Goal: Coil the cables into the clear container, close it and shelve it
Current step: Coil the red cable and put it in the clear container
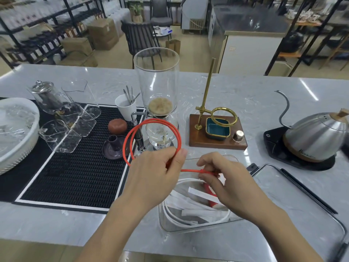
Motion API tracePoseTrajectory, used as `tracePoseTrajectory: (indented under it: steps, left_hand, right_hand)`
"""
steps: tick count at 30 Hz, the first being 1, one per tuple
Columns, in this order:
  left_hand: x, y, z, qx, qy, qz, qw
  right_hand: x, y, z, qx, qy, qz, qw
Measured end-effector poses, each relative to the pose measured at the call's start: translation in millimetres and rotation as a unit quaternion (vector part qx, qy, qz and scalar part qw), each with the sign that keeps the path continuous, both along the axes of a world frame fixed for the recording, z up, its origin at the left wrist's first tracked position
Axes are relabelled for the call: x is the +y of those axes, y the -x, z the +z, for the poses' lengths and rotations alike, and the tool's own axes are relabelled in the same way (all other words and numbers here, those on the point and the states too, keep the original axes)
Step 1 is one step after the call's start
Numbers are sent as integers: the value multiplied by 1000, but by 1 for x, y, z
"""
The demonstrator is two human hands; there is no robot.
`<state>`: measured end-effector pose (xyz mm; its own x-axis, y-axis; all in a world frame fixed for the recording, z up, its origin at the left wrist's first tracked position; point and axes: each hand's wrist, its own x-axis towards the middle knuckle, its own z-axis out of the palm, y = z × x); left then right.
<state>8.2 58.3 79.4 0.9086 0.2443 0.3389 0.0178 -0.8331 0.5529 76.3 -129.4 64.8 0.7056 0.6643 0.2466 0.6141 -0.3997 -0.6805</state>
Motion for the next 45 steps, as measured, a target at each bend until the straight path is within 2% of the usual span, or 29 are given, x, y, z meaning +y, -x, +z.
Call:
tracePoseTrajectory:
  steps: [7,11,14,18,21,26,31,38,40,42,45]
  left_hand:
    - [8,5,9,-11,14,17,1000]
    - [9,6,13,-30,76,1,997]
    - [6,6,17,-45,116,-13,992]
    - [4,4,16,-47,184,-21,982]
    - [5,3,13,-41,192,-20,980]
    - [4,4,11,-38,177,-23,983]
    - [5,5,12,-26,181,-40,982]
    - [10,6,14,3,183,-68,981]
    - [13,6,12,28,207,-76,975]
    - [15,6,11,55,270,-88,957]
    - [17,5,10,84,421,-100,898]
  right_hand:
    - [-1,-13,-5,14,24,-65,998]
    - [0,-15,-7,10,50,-83,995]
    - [1,-16,-9,58,51,-87,993]
    - [5,-16,-5,101,-66,-133,984]
    - [7,-16,2,117,-154,-134,972]
    - [3,-17,5,46,-222,-149,963]
    - [-4,-18,12,-92,-211,-176,957]
    - [-30,-29,18,-163,-185,-163,955]
    - [-38,-33,17,-184,-173,-172,952]
    - [-47,-37,12,-202,-156,-195,947]
    - [-60,-42,5,-178,-172,-242,938]
